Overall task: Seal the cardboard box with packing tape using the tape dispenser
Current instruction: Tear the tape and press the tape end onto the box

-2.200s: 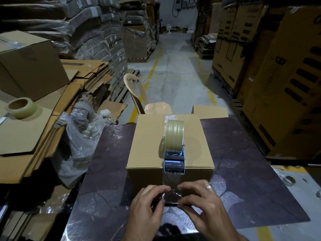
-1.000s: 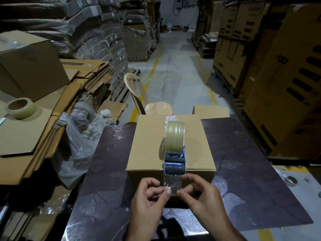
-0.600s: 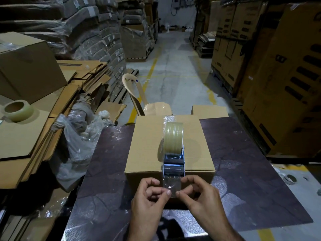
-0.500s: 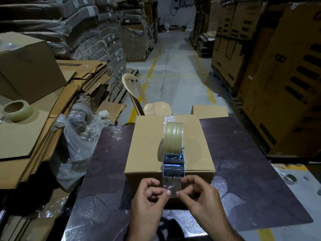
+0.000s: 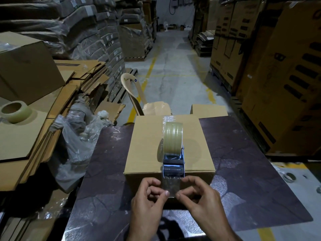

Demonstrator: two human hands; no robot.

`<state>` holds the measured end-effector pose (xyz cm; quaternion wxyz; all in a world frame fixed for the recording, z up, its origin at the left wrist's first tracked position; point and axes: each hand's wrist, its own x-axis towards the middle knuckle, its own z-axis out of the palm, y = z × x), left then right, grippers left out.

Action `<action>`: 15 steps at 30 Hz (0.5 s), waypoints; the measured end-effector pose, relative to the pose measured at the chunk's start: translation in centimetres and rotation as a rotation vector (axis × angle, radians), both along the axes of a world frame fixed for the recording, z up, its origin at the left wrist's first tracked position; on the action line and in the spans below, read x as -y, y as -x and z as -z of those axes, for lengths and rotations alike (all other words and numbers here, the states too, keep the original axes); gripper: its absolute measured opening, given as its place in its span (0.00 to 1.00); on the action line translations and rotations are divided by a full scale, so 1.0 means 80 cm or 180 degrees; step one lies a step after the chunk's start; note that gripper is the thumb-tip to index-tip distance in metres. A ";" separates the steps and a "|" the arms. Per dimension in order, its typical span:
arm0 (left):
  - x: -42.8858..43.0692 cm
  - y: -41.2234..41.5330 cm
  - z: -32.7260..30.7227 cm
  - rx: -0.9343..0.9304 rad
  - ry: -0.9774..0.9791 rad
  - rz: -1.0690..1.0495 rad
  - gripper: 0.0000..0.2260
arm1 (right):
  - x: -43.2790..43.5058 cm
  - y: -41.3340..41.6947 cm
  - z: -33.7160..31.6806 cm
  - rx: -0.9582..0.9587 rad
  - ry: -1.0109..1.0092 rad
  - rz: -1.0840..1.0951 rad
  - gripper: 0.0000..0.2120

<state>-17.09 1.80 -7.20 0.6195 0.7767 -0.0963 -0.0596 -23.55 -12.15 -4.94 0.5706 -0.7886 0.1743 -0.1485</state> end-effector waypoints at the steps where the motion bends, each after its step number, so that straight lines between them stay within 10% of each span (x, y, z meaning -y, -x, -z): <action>1: 0.000 0.000 0.000 0.0047 -0.0020 0.0010 0.13 | 0.000 0.001 0.001 -0.0003 -0.0074 0.0011 0.16; 15: 0.001 -0.007 0.004 0.0148 -0.0183 0.0036 0.15 | 0.009 -0.003 0.014 0.0071 -0.1197 0.0321 0.16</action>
